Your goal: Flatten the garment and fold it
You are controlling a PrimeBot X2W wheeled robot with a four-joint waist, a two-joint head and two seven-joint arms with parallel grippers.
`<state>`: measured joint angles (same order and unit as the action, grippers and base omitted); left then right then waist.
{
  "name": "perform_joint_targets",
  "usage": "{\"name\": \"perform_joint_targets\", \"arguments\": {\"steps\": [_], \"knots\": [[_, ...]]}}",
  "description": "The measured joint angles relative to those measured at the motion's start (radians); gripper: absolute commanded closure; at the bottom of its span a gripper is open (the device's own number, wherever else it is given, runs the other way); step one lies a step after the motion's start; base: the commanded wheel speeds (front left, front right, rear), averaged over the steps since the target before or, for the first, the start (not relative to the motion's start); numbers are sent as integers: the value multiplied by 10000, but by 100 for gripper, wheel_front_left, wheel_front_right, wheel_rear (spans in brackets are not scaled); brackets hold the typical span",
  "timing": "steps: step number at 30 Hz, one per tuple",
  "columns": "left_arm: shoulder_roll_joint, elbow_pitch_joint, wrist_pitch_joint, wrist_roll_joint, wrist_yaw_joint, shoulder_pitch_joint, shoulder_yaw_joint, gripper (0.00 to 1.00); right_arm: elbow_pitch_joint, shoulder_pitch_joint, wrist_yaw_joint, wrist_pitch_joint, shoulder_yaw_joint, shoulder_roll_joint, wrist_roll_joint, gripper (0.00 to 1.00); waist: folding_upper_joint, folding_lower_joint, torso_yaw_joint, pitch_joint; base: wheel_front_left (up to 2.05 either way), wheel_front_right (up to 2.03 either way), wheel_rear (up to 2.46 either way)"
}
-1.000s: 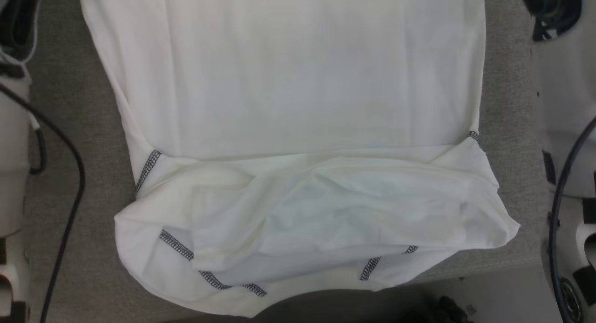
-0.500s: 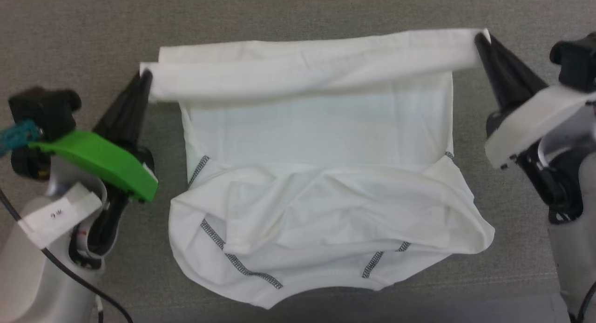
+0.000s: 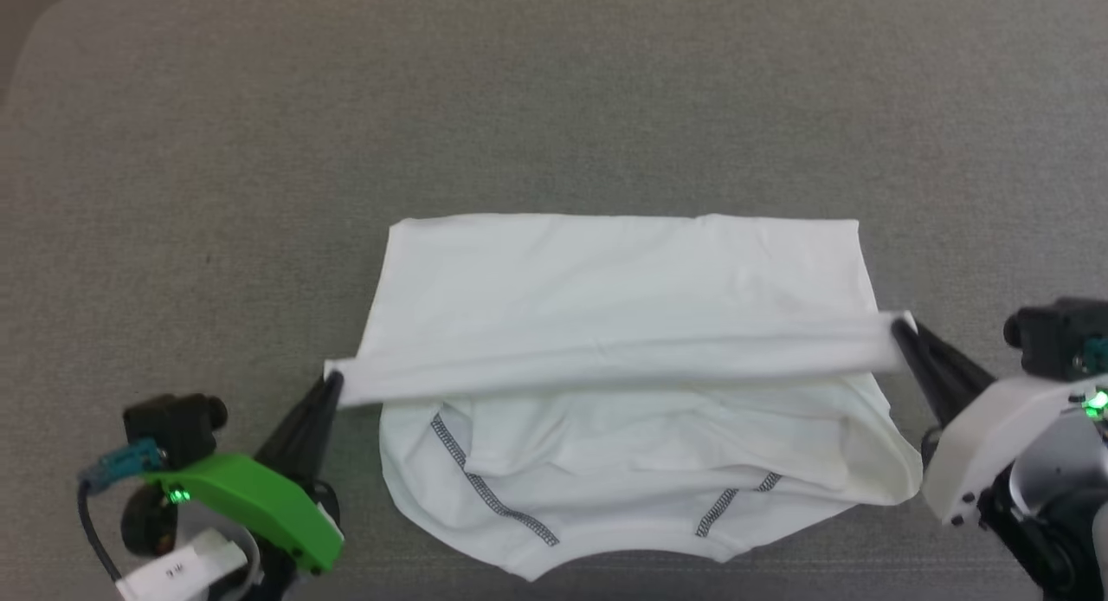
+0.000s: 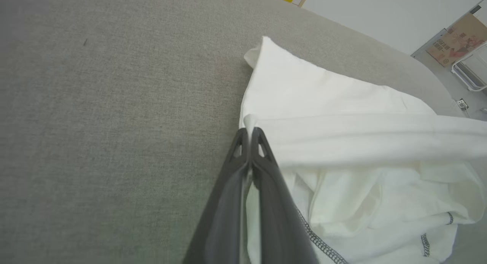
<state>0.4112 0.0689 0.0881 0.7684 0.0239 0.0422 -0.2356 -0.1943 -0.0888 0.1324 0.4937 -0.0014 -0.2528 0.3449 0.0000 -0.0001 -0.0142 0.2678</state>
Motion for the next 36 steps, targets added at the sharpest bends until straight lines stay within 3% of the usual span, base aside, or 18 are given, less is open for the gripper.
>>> {"name": "perform_joint_targets", "arguments": {"steps": [8,20,21,22,23,29,36], "knots": [[-203,-826,84,146,134,-1031,-721,100,-50,1608,0,677,-282,150,-437,100,0,0,182,-414,0,0,0],[-481,-2817,6,-397,468,-690,-1511,100,1952,1792,0,566,128,520,-792,100,0,0,186,-510,0,0,0],[-529,-2926,-31,-397,462,-643,-1511,69,2077,1792,0,504,113,545,-826,11,0,0,184,-547,0,0,0],[-570,-3022,-90,-408,453,-621,-1511,5,2151,1792,0,506,86,573,-834,0,0,1,184,-585,0,0,0],[-614,-3124,-161,-433,437,-618,-1505,0,2205,1794,0,474,31,619,-849,0,0,0,182,-637,0,0,0],[-694,-3313,-1012,-560,-69,-644,-1175,0,2067,1965,0,188,-594,796,-1066,0,0,1,189,-1031,0,0,0],[-993,-2642,-3191,-1197,-663,-601,-364,0,886,2192,0,-813,-1609,1703,-746,0,0,1,335,-1494,0,0,0]]}}
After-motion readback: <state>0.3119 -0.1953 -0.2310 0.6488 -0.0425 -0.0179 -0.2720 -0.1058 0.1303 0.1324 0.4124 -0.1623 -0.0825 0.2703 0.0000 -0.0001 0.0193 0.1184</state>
